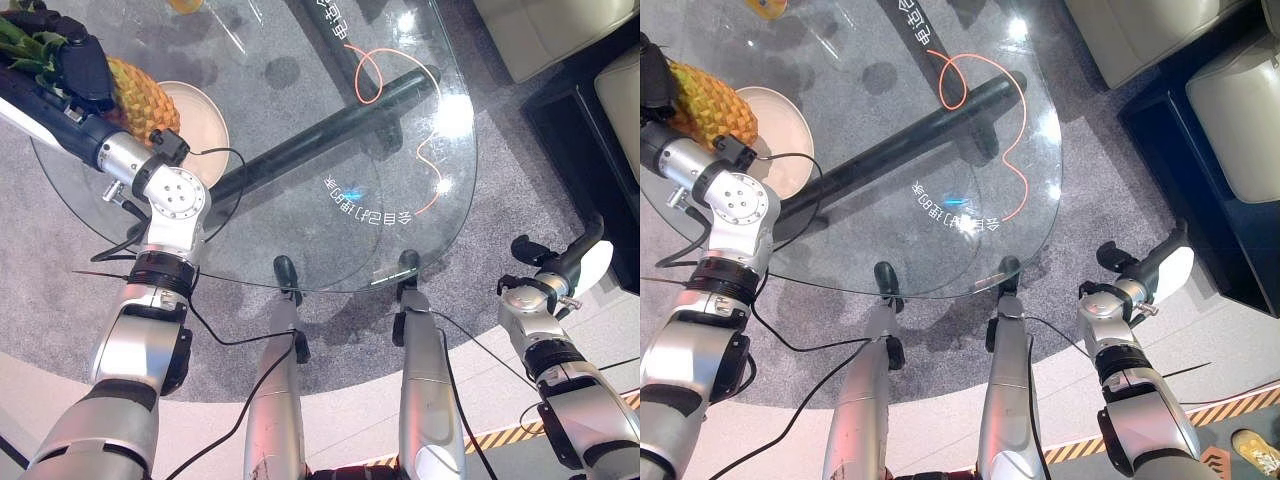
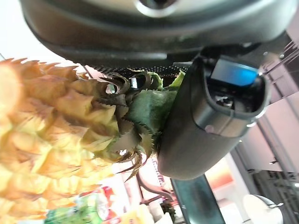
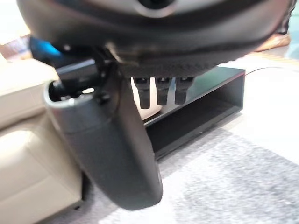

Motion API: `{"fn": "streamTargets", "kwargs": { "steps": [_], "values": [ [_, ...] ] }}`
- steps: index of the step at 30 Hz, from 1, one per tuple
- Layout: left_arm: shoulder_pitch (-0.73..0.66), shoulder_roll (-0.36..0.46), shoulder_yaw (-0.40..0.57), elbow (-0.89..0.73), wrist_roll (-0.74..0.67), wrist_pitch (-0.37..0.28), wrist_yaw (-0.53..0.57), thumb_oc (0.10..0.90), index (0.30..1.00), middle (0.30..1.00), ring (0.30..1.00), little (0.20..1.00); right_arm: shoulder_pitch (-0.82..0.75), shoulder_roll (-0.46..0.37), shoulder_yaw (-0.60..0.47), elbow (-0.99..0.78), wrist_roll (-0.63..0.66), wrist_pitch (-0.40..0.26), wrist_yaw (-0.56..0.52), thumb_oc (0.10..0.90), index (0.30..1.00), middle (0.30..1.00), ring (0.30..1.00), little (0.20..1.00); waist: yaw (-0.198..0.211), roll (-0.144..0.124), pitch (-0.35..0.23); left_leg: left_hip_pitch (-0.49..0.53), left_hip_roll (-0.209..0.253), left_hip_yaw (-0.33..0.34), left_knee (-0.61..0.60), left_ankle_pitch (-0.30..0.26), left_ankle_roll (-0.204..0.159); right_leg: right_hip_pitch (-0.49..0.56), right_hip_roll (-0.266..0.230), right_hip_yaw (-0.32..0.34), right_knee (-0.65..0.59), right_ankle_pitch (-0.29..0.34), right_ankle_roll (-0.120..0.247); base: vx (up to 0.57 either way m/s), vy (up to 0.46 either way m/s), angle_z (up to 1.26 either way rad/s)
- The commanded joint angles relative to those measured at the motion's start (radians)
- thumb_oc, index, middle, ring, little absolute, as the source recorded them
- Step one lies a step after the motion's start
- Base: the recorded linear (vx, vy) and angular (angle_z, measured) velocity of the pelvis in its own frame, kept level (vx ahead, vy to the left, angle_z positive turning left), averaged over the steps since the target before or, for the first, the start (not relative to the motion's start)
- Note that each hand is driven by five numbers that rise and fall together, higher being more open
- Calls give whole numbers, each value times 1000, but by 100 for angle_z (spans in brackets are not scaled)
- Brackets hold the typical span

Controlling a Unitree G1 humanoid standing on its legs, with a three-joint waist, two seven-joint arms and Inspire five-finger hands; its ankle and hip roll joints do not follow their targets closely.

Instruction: Pick up the fruit to the plate

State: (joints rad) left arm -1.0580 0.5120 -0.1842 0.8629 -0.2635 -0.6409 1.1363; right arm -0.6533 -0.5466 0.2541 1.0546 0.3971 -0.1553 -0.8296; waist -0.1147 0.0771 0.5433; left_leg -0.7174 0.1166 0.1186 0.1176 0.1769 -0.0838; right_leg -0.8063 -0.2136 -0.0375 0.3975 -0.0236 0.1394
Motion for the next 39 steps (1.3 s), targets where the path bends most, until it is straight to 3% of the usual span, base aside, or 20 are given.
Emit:
{"fn": "streamTargets", "kwargs": {
  "steps": [1, 12, 31, 39],
  "values": [
    [-138, 129, 11, 26, 1, -56, -8, 100, 300, 300, 300, 200, -6, -21, -41, 72, 17, -48, 29, 800, 900, 900, 900, 900, 19, -45, -23, -10, -26, -3, 118, -125, -11, 24, 60, -54, -56, 17, -43, 0, 0, 0],
    [-177, 136, -5, 153, -34, -42, -69, 100, 300, 300, 300, 200, -17, -2, -16, 139, -14, -53, 72, 800, 900, 900, 900, 900, 4, -54, -23, -26, -20, 0, 142, -142, -12, 6, 68, -41, -37, 2, -45, 0, 0, 0],
    [-227, 152, -28, 218, -30, -46, -102, 100, 300, 300, 300, 200, -24, 26, 18, 119, -23, -26, 98, 800, 900, 900, 900, 900, -5, -86, -23, -70, -13, -9, 177, -159, -14, -31, 83, -32, -26, -1, -48, 0, 3, 0],
    [-227, 154, -34, 225, -43, -52, -117, 100, 300, 300, 300, 200, -24, 29, 21, 117, -27, -29, 96, 800, 900, 900, 900, 900, -6, -86, -23, -81, -15, -12, 187, -163, -12, -42, 84, -29, -22, 2, -47, 0, 0, 0]
  ]
}}
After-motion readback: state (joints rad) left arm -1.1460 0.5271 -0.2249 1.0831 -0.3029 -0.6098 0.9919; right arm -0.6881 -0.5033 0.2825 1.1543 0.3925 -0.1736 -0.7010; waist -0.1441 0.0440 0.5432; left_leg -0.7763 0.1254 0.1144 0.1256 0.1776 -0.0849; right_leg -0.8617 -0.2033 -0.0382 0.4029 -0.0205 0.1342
